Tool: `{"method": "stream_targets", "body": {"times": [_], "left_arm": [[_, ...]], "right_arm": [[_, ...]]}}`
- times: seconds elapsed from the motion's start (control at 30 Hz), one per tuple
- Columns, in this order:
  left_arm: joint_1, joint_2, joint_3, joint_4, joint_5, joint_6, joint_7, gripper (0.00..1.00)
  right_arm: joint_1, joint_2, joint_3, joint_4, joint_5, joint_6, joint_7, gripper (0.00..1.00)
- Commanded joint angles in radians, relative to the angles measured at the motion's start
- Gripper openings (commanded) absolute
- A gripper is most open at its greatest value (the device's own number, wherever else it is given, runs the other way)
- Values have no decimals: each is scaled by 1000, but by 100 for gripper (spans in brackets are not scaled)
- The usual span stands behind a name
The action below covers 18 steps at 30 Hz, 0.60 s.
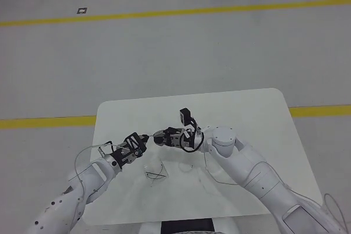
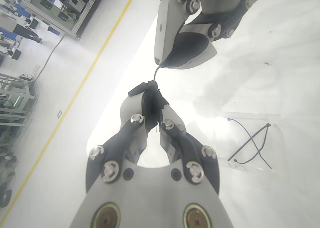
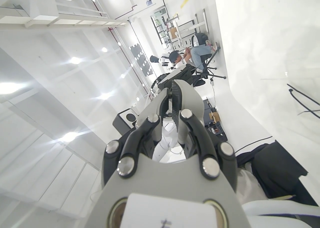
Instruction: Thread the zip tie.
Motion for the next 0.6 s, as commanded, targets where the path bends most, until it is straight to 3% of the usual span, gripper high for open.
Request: {"method": "stream_targets", "body": {"times": [0.0, 0.13, 0.33, 0.57], "left_arm": [[0, 0, 0, 0, 0, 0, 0, 0], [0, 0, 0, 0, 0, 0, 0, 0], [0, 0, 0, 0, 0, 0, 0, 0], [0, 0, 0, 0, 0, 0, 0, 0]], "right_arm": [[0, -1, -1, -2, -4, 1, -1, 10], [0, -2, -1, -4, -9, 2, -1, 12], [-2, -4, 1, -7, -14, 2, 1, 0], [-4, -5, 4, -11, -27, 5, -3, 0]]}}
